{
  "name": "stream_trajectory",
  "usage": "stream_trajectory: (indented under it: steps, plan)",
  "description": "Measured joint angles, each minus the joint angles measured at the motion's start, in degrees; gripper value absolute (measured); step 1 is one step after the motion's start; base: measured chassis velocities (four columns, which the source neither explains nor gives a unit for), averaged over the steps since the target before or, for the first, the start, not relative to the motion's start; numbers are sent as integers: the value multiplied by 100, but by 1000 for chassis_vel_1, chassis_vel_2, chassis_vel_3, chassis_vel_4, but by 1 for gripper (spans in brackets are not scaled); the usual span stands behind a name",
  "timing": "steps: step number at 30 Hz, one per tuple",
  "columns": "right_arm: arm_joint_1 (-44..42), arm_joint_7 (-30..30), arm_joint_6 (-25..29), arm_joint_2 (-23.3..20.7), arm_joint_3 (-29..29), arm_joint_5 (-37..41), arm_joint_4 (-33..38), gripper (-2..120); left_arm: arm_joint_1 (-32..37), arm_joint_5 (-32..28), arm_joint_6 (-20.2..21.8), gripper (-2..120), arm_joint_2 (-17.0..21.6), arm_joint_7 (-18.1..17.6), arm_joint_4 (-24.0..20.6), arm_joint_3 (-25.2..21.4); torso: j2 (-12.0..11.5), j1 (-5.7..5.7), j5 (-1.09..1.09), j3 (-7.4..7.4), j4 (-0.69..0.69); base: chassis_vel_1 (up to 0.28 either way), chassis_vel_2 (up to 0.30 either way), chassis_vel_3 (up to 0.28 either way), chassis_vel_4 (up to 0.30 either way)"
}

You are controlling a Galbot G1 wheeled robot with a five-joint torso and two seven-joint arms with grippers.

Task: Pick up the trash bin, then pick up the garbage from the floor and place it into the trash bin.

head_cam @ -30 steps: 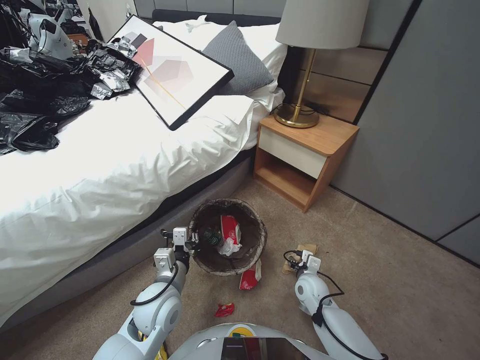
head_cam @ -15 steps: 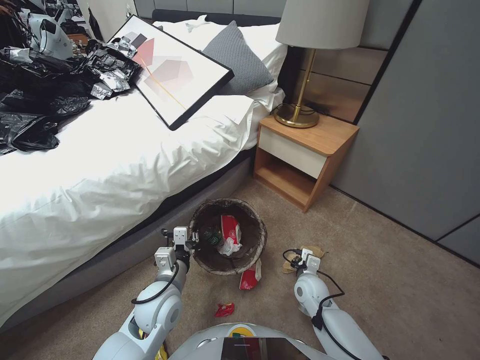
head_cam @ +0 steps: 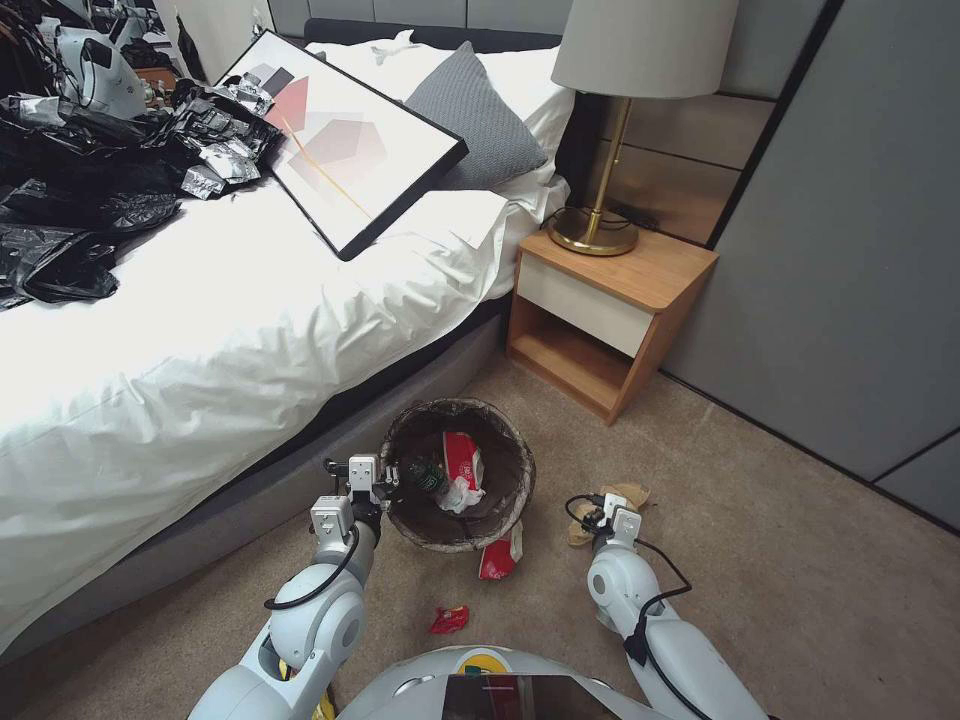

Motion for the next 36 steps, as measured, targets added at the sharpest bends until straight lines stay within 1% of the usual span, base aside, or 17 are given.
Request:
stream_trajectory:
  steps: [10,12,14,17,18,20,21,22,24,25,26,28,30,32,36]
  plan:
    - [-71,70,32,-20,-6,-81,161,0,21,21,0,3,-34,-2,-7,11,0,0,0,0,0,0,0,0,0]
    - [-247,72,192,-60,83,-337,609,0,42,20,0,3,-24,-2,-7,1,0,0,0,0,0,0,0,0,0]
    - [-289,70,255,-72,101,-428,729,0,52,19,0,3,-17,-2,-9,0,0,0,0,0,-1,0,0,0,0]
    - [-471,-15,765,-153,212,-1092,1304,0,87,21,2,3,6,-1,-17,16,0,0,0,0,-1,0,0,0,0]
    - [-471,-15,765,-153,212,-1092,1304,0,87,21,2,3,6,-1,-17,16,0,0,0,0,-1,0,0,0,0]
    - [-476,-139,1222,-159,310,-1564,1540,0,93,26,4,3,14,0,-17,49,0,0,0,0,0,0,0,0,0]
    - [-469,-192,1391,-158,332,-1732,1595,0,96,29,5,3,15,0,-17,59,0,0,0,0,0,0,0,0,0]
    - [-469,-192,1391,-158,332,-1732,1595,0,96,29,5,3,15,0,-17,59,0,0,0,0,0,0,0,0,0]
    - [-458,-407,1878,-185,356,-2158,1791,0,94,32,6,3,16,1,-17,70,0,0,0,0,0,0,0,0,0]
    - [-455,-461,1989,-203,344,-2255,1850,0,92,33,6,3,19,1,-15,72,0,0,0,0,0,0,0,0,0]
    - [-455,-461,1989,-203,344,-2255,1850,0,92,33,6,3,19,1,-15,72,0,0,0,0,0,0,0,0,0]
    - [-448,-598,2217,-240,299,-2447,2028,0,84,31,8,3,30,1,0,83,0,0,0,0,0,0,0,0,0]
    - [-435,-636,2276,-268,275,-2468,2098,0,74,26,11,3,43,0,14,91,0,0,0,0,0,0,0,0,0]
    - [-350,-781,2457,-435,228,-2539,2317,0,21,26,19,3,118,-5,58,139,0,0,-1,0,0,0,0,0,0]
    - [-281,-924,2558,-560,212,-2545,2482,0,-20,28,29,3,136,-12,73,146,0,0,0,0,-1,0,0,0,0]
